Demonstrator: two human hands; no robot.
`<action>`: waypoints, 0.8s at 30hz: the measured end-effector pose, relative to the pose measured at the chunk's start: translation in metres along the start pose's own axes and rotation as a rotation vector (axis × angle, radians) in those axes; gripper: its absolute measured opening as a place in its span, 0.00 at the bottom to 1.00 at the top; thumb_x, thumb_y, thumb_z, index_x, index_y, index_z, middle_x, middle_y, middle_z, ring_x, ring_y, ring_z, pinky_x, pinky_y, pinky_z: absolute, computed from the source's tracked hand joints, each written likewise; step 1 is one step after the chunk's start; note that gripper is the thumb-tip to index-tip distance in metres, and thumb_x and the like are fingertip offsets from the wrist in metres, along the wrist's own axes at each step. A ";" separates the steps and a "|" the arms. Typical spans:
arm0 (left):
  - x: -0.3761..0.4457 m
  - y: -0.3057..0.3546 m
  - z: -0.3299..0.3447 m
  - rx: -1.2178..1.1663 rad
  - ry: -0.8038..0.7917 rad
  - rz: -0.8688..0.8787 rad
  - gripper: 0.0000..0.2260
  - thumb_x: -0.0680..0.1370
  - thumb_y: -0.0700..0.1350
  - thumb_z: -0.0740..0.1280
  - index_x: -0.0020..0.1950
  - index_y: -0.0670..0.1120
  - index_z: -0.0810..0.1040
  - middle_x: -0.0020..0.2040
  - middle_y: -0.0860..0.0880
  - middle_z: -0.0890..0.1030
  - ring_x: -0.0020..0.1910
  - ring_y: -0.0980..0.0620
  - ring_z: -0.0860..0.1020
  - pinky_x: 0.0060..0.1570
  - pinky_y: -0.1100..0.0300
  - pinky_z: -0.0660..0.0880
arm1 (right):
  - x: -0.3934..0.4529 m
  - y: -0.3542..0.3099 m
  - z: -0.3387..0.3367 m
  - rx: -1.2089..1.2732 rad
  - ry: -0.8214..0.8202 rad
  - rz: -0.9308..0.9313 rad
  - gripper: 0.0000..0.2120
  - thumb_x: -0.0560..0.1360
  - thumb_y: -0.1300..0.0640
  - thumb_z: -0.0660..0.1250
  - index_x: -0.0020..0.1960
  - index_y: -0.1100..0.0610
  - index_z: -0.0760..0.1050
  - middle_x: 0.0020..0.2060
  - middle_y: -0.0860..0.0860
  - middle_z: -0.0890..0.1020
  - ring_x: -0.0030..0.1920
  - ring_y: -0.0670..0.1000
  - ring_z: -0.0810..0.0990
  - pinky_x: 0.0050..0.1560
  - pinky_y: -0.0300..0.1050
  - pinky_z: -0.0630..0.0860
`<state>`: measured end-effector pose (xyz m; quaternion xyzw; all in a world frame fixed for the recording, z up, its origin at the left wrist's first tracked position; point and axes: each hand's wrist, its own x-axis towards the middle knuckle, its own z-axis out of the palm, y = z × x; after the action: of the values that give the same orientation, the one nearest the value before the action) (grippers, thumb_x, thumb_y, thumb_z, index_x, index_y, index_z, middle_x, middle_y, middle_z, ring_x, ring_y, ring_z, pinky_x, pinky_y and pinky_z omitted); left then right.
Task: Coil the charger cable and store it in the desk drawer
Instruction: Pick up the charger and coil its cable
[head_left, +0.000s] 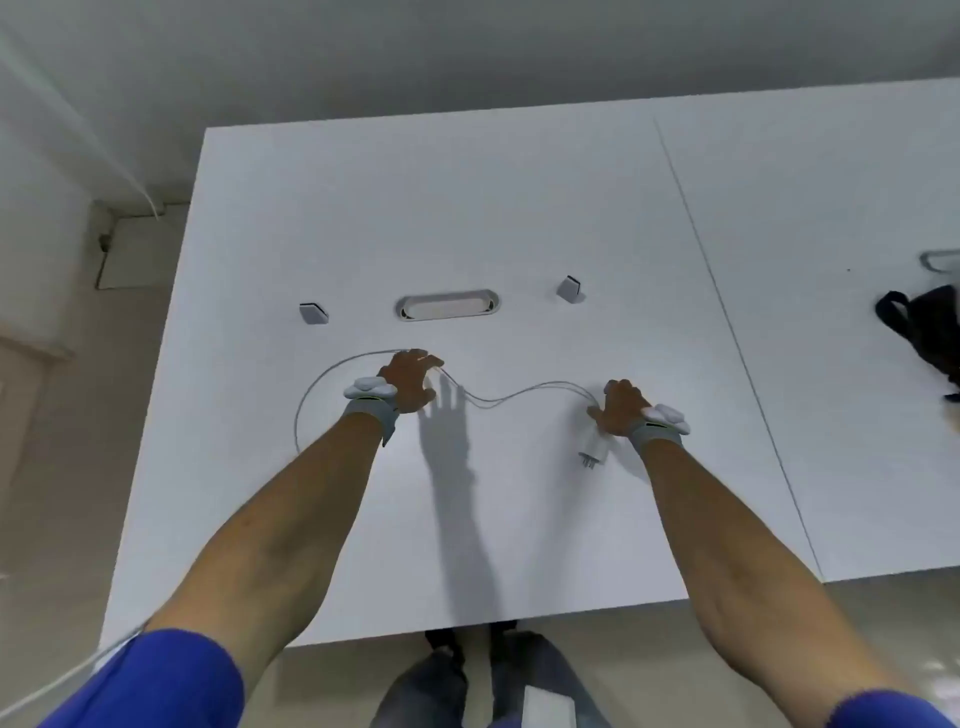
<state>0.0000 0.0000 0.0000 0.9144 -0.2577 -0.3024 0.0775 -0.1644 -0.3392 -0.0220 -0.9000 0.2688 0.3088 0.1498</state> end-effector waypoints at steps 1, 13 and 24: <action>0.002 0.000 0.007 0.017 -0.019 0.002 0.27 0.78 0.49 0.67 0.77 0.53 0.67 0.79 0.46 0.62 0.79 0.42 0.57 0.72 0.42 0.65 | 0.003 0.000 0.009 0.001 -0.008 0.029 0.29 0.81 0.45 0.65 0.74 0.63 0.65 0.70 0.62 0.69 0.71 0.63 0.70 0.68 0.57 0.72; 0.012 -0.007 0.030 0.045 0.171 0.044 0.20 0.75 0.42 0.66 0.67 0.52 0.75 0.74 0.43 0.66 0.71 0.40 0.66 0.58 0.46 0.74 | 0.010 -0.006 0.067 0.269 -0.001 0.280 0.37 0.74 0.45 0.74 0.72 0.64 0.62 0.69 0.63 0.70 0.69 0.64 0.73 0.64 0.56 0.73; 0.002 -0.026 0.015 0.043 0.148 0.056 0.06 0.77 0.44 0.68 0.50 0.46 0.84 0.58 0.44 0.78 0.60 0.41 0.74 0.57 0.47 0.74 | -0.028 -0.017 0.038 0.870 -0.114 0.169 0.06 0.73 0.60 0.71 0.47 0.61 0.77 0.39 0.57 0.87 0.35 0.56 0.85 0.34 0.45 0.81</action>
<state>0.0032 0.0213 -0.0210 0.9281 -0.2833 -0.2261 0.0852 -0.1915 -0.2976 -0.0315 -0.7096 0.4376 0.2272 0.5033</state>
